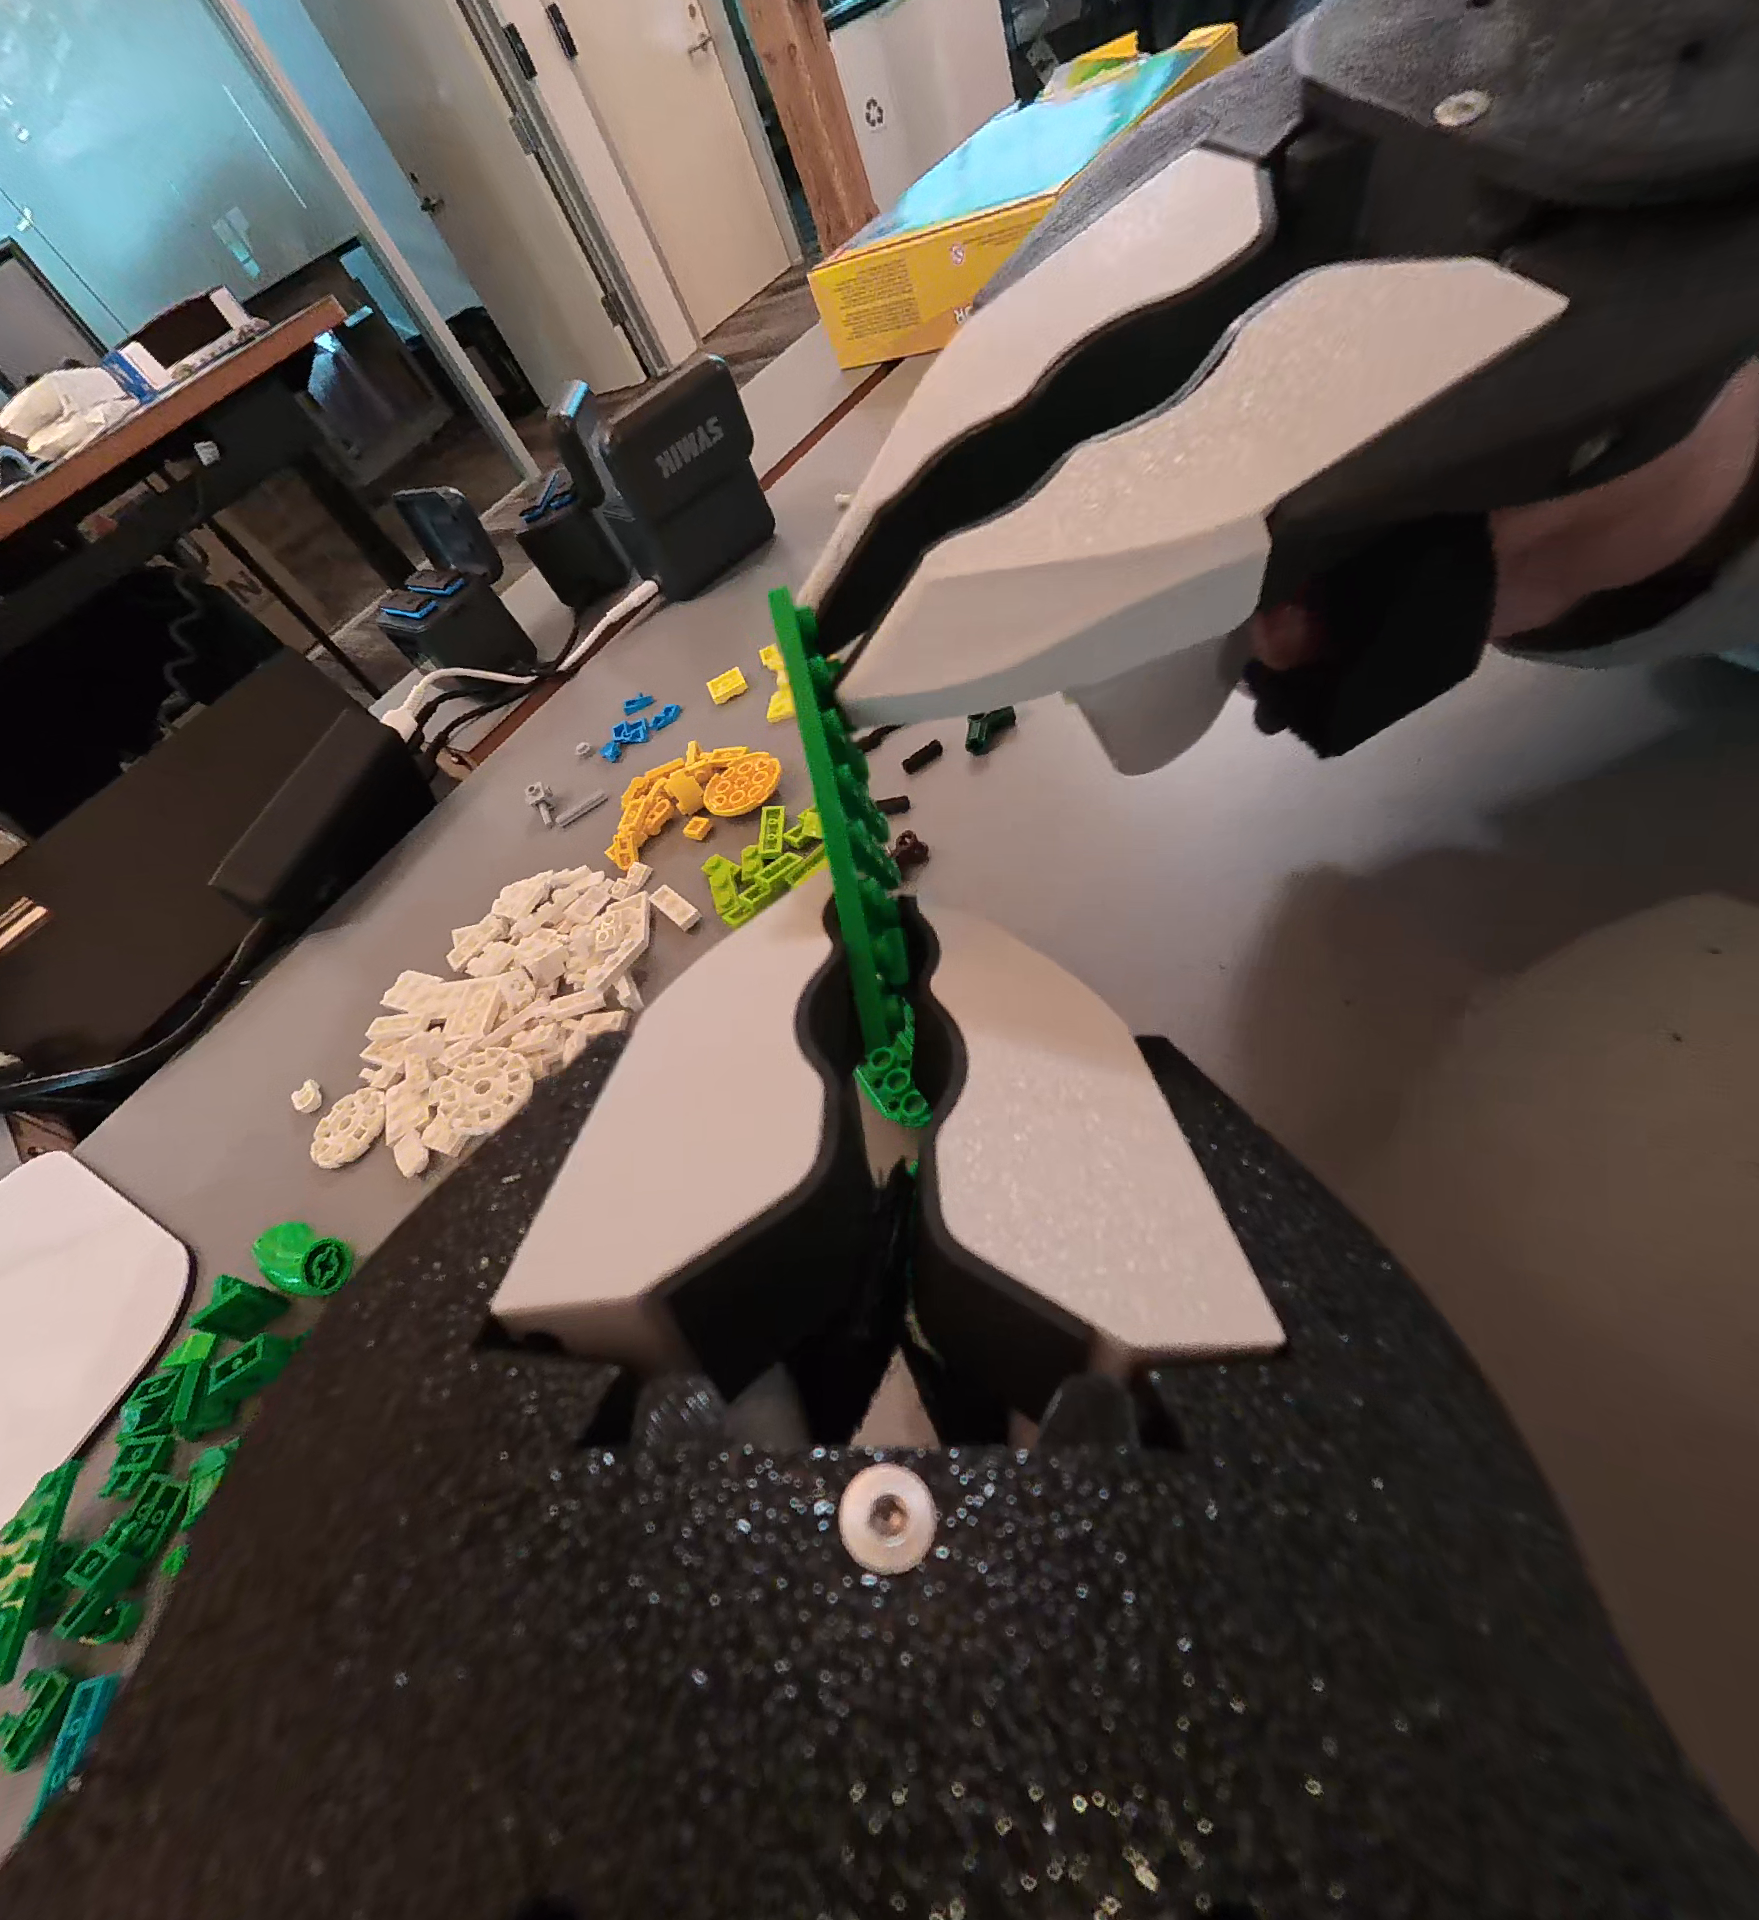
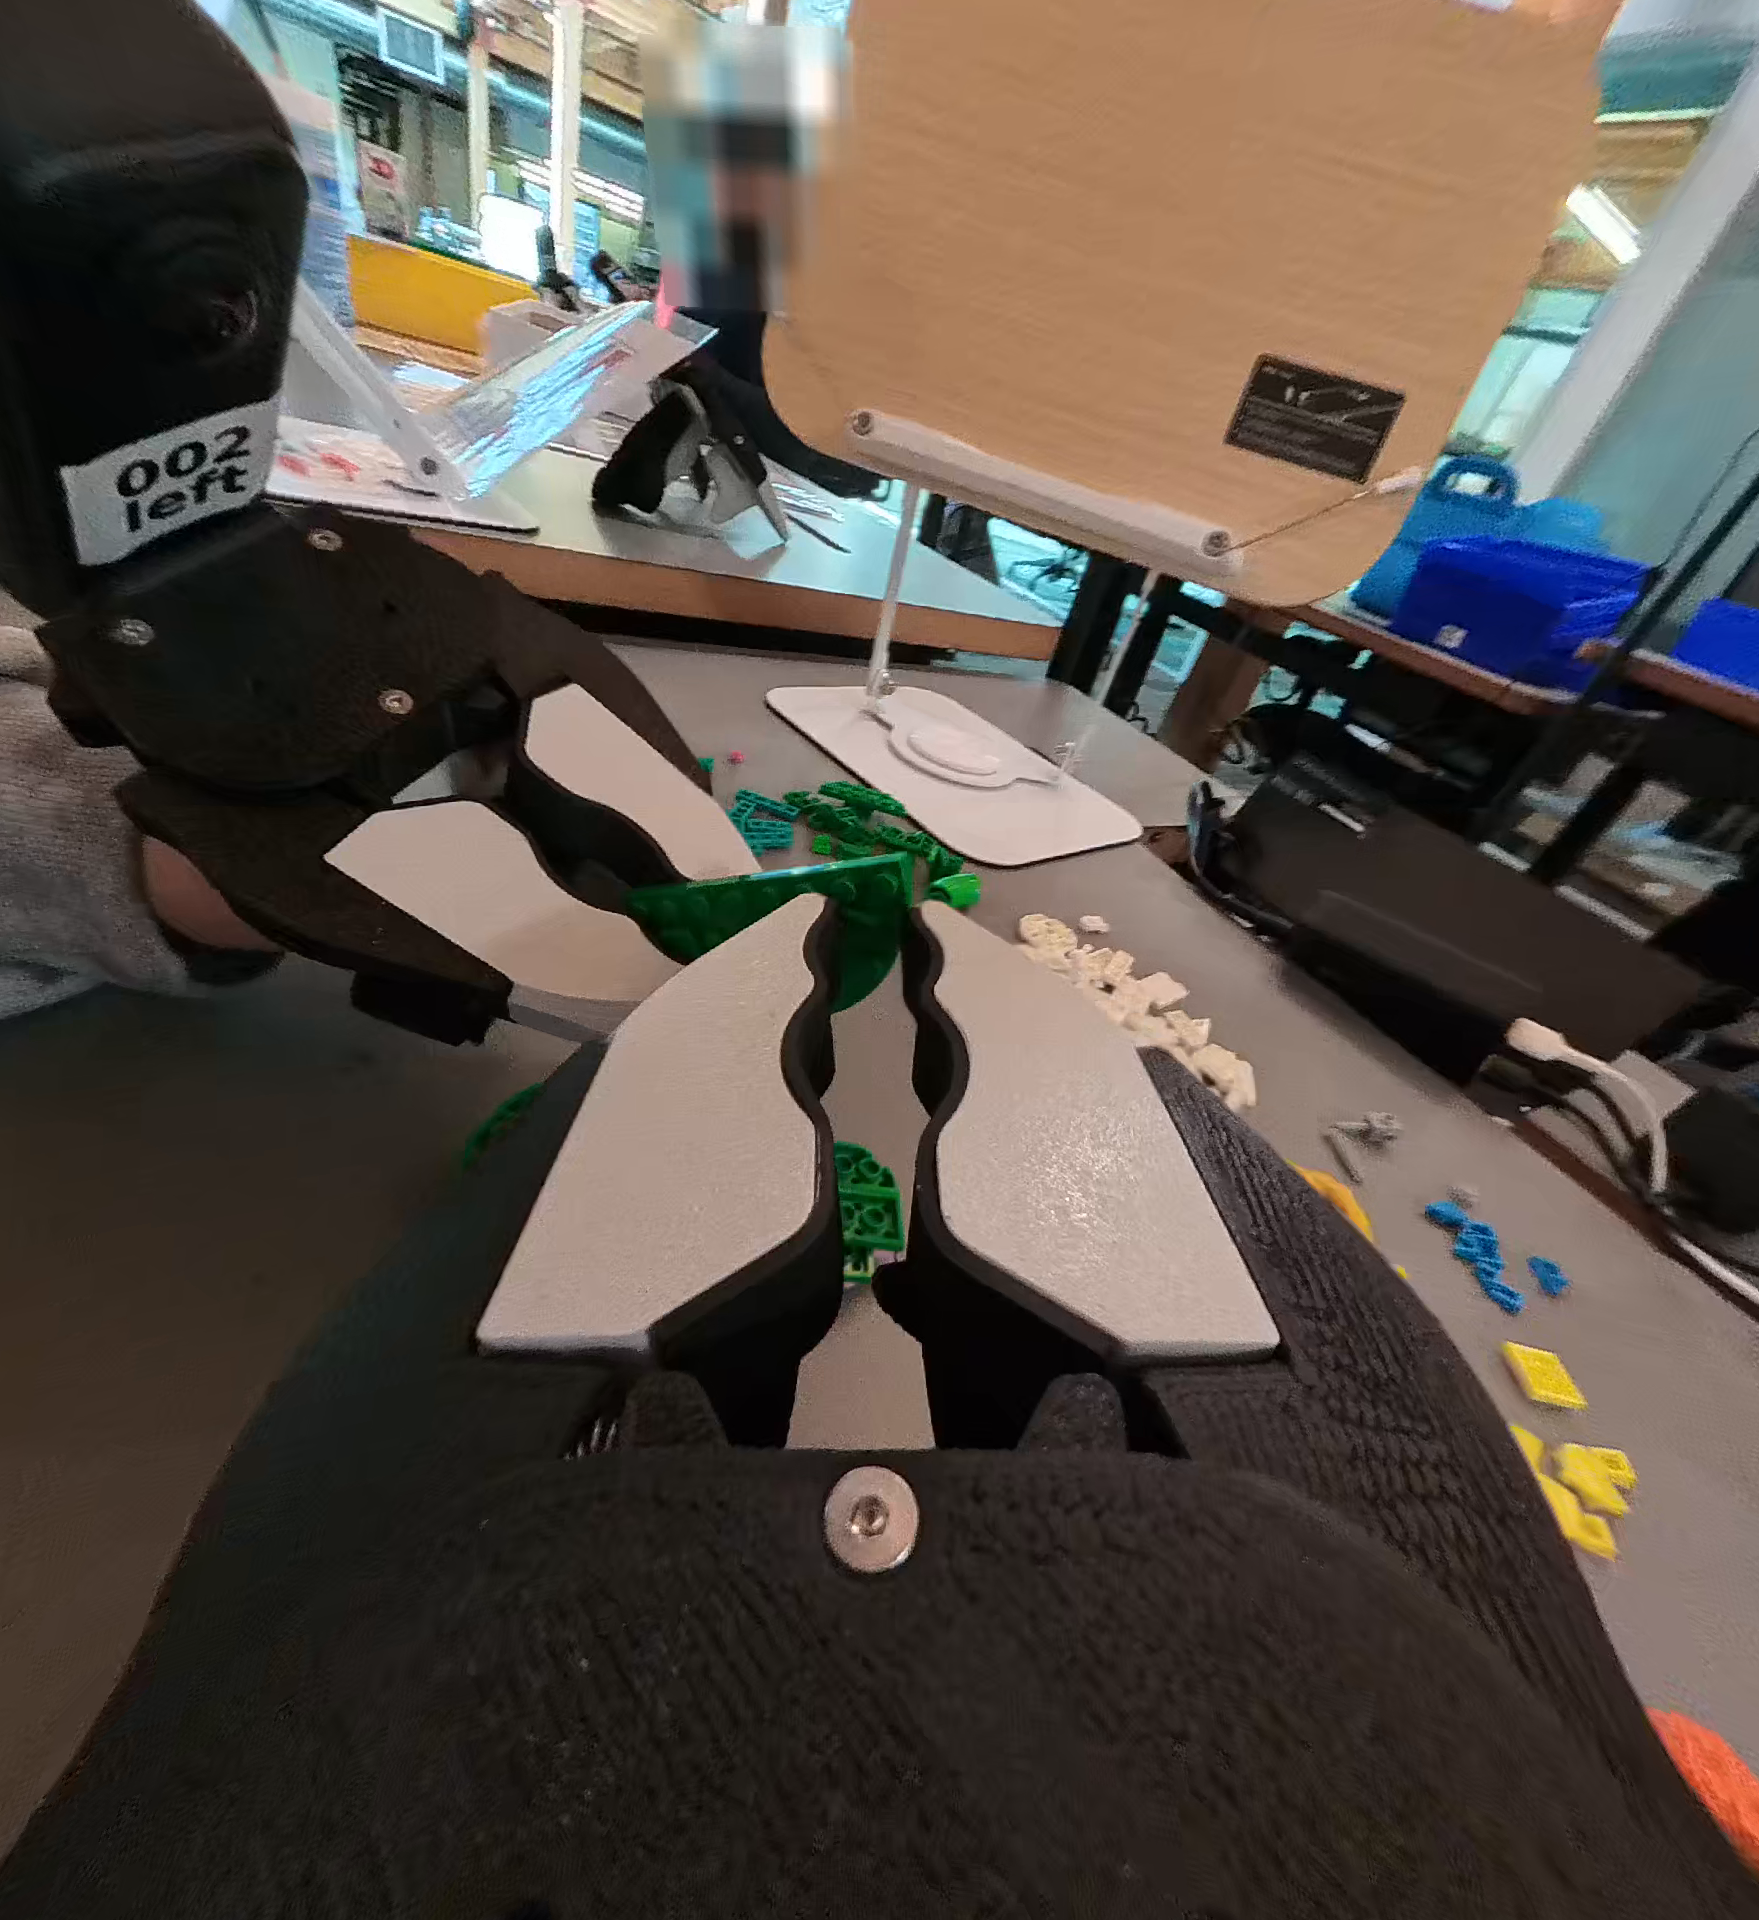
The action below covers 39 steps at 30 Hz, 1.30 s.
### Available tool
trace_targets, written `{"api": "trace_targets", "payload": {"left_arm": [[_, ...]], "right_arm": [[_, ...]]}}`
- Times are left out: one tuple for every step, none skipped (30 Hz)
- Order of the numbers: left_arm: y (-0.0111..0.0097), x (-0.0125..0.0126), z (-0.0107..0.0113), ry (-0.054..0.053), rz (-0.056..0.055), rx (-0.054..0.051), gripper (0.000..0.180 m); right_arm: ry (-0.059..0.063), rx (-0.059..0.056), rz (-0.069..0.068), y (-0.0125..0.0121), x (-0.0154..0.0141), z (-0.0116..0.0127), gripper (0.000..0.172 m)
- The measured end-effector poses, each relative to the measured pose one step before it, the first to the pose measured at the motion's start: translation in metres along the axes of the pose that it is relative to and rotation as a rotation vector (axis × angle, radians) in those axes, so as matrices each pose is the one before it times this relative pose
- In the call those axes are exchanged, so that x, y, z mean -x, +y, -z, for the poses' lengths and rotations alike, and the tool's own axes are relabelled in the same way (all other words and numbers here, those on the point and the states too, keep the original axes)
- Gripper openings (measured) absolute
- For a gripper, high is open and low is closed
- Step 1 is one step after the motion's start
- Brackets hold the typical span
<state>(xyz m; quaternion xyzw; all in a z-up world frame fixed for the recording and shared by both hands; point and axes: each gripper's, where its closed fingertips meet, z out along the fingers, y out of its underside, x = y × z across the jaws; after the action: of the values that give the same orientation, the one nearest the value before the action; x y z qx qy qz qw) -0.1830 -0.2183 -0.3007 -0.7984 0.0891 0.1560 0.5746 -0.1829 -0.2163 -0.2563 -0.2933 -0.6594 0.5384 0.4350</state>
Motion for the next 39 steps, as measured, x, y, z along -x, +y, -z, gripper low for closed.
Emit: {"api": "trace_targets", "payload": {"left_arm": [[0.00060, -0.00028, -0.00036, 0.0044, 0.0030, 0.0007, 0.005], [0.00085, -0.00058, -0.00054, 0.0063, 0.0081, 0.0036, 0.005], [0.00069, -0.00040, -0.00030, 0.0043, 0.0047, 0.0005, 0.005], [0.00055, -0.00042, -0.00035, 0.0045, 0.0036, 0.0006, 0.005], [0.00012, -0.00055, -0.00026, 0.0068, 0.0077, 0.0001, 0.005], [0.00025, -0.00043, -0.00043, 0.0045, 0.0089, -0.0010, 0.004], [0.00036, -0.00031, -0.00031, 0.0053, 0.0116, -0.0005, 0.004], [0.00091, 0.00016, -0.00021, 0.0053, 0.0113, 0.0021, 0.004], [-0.00012, -0.00005, 0.00003, 0.0054, 0.0050, -0.0063, 0.004], [-0.00011, -0.00067, -0.00040, 0.0076, 0.0172, 0.0001, 0.004], [0.00046, -0.00022, -0.00061, 0.0027, 0.0163, 0.0008, 0.004], [0.00170, 0.00000, -0.00096, 0.0014, 0.0145, 0.0069, 0.004], [0.00132, 0.00006, -0.00090, 0.0029, 0.0160, 0.0046, 0.004], [0.00028, -0.00075, -0.00070, 0.0094, 0.0198, -0.0021, 0.004], [0.00025, -0.00075, -0.00062, 0.0103, 0.0216, -0.0006, 0.004], [0.00037, -0.00061, -0.00041, 0.0072, 0.0139, -0.0004, 0.004], [0.00022, -0.00068, -0.00020, 0.0059, 0.0067, -0.0001, 0.004], [0.00053, -0.00003, -0.00037, 0.0006, 0.0014, 0.0030, 0.004], [0.00016, -0.00013, -0.00021, 0.0000, 0.0001, 0.0014, 0.004], [-0.00008, -0.00050, 0.00006, 0.0024, -0.0002, -0.0007, 0.004], [-0.00021, -0.00049, -0.00004, 0.0030, 0.0014, -0.0019, 0.004], [-0.00078, -0.00103, -0.00001, 0.0062, 0.0039, -0.0034, 0.004], [-0.00024, -0.00127, -0.00016, 0.0066, 0.0018, -0.0003, 0.004], [-0.00030, -0.00158, -0.00028, 0.0069, -0.0042, -0.0006, 0.004], [-0.00023, -0.00013, 0.00002, -0.0044, -0.0065, 0.0014, 0.004], [-0.00067, 0.00083, 0.00049, -0.0075, -0.0106, -0.0004, 0.004], [-0.00042, 0.00081, 0.00075, -0.0057, -0.0075, 0.0025, 0.005], [-0.00028, 0.00102, 0.00067, -0.0083, -0.0128, 0.0040, 0.004], [0.00039, 0.00263, 0.00126, -0.0189, -0.0230, 0.0090, 0.004], [0.00041, 0.00143, 0.00124, -0.0090, -0.0305, 0.0107, 0.005], [0.00009, 0.00109, 0.00094, -0.0068, -0.0203, 0.0062, 0.005], [0.00011, 0.00023, 0.00091, -0.0006, -0.0169, 0.0007, 0.004], [0.00000, -0.00031, 0.00094, 0.0035, -0.0227, -0.0001, 0.004], [-0.00048, -0.00073, 0.00105, 0.0068, -0.0225, -0.0007, 0.004], [-0.00147, -0.00157, 0.00130, 0.0113, -0.0130, -0.0070, 0.004], [-0.00091, -0.00120, 0.00065, 0.0054, -0.0115, -0.0023, 0.004], [-0.00029, -0.00087, -0.00005, -0.0002, -0.0145, 0.0022, 0.004], [-0.00005, -0.00113, 0.00004, 0.0021, -0.0159, 0.0002, 0.004], [-0.00055, -0.00072, 0.00006, 0.0008, -0.0104, -0.0013, 0.005]], "right_arm": [[-0.0153, 0.0016, -0.0119, 0.00067, 0.00028, 0.00035, 0.010], [-0.0112, 0.0024, -0.0101, 0.00094, 0.00007, 0.00010, 0.010], [-0.0135, 0.0009, -0.0132, 0.00058, 0.00032, 0.00026, 0.010], [-0.0151, 0.0001, -0.0182, 0.00051, 0.00018, 0.00041, 0.010], [-0.0143, -0.0010, -0.0222, 0.00039, -0.00013, 0.00032, 0.010], [-0.0122, -0.0017, -0.0238, 0.00020, -0.00021, 0.00027, 0.009], [-0.0077, -0.0038, -0.0193, 0.00011, -0.00013, 0.00013, 0.009], [-0.0066, -0.0056, -0.0253, -0.00002, -0.00039, -0.00010, 0.007], [-0.0082, -0.0102, -0.0360, -0.00083, -0.00087, 0.00039, 0.005], [-0.0091, -0.0067, -0.0297, -0.00011, -0.00055, 0.00014, 0.005], [-0.0059, -0.0014, -0.0141, 0.00051, -0.00048, 0.00007, 0.005], [0.0009, 0.0082, 0.0012, 0.00154, -0.00060, -0.00023, 0.005], [0.0046, 0.0060, 0.0094, 0.00143, -0.00076, -0.00029, 0.005], [0.0021, -0.0046, 0.0081, 0.00019, -0.00013, 0.00013, 0.006], [-0.0025, -0.0038, 0.0070, 0.00021, 0.00039, 0.00031, 0.006], [-0.0088, 0.0066, 0.0109, 0.00110, 0.00101, 0.00016, 0.008], [-0.0082, 0.0126, 0.0201, 0.00167, 0.00125, -0.00008, 0.012], [-0.0027, 0.0076, 0.0236, 0.00101, 0.00121, -0.00001, 0.015], [0.0010, 0.0049, 0.0208, 0.00061, 0.00091, -0.00007, 0.017], [0.0066, 0.0045, 0.0215, 0.00059, 0.00009, -0.00018, 0.017], [0.0092, 0.0029, 0.0271, 0.00025, -0.00012, -0.00003, 0.017], [0.0100, 0.0028, 0.0323, 0.00017, -0.00011, 0.00016, 0.016], [0.0134, 0.0078, 0.0398, 0.00059, -0.00038, 0.00021, 0.016], [0.0148, 0.0104, 0.0425, 0.00074, -0.00047, 0.00016, 0.014], [0.0132, 0.0028, 0.0310, -0.00039, -0.00007, 0.00005, 0.014], [0.0122, -0.0036, 0.0173, -0.00090, -0.00005, -0.00015, 0.014], [0.0138, -0.0032, 0.0187, -0.00084, -0.00033, -0.00045, 0.014], [0.0152, 0.0000, 0.0286, -0.00080, -0.00028, -0.00050, 0.014], [0.0175, 0.0100, 0.0318, -0.00021, -0.00058, -0.00028, 0.011], [0.0149, 0.0163, 0.0312, 0.00040, -0.00022, -0.00055, 0.011], [0.0139, 0.0112, 0.0224, -0.00027, 0.00016, -0.00044, 0.011], [0.0044, 0.0078, 0.0047, -0.00045, 0.00042, -0.00014, 0.011], [-0.0097, 0.0031, -0.0202, -0.00055, 0.00079, 0.00008, 0.010], [-0.0236, -0.0031, -0.0532, -0.00079, 0.00100, 0.00052, 0.010], [-0.0342, -0.0146, -0.0693, -0.00170, 0.00103, 0.00128, 0.010], [-0.0350, -0.0150, -0.0676, -0.00125, 0.00101, 0.00167, 0.009], [-0.0306, -0.0134, -0.0579, -0.00045, 0.00089, 0.00159, 0.009], [-0.0352, -0.0126, -0.0592, -0.00003, 0.00119, 0.00172, 0.009], [-0.0374, -0.0159, -0.0708, -0.00055, 0.00094, 0.00153, 0.009]]}}
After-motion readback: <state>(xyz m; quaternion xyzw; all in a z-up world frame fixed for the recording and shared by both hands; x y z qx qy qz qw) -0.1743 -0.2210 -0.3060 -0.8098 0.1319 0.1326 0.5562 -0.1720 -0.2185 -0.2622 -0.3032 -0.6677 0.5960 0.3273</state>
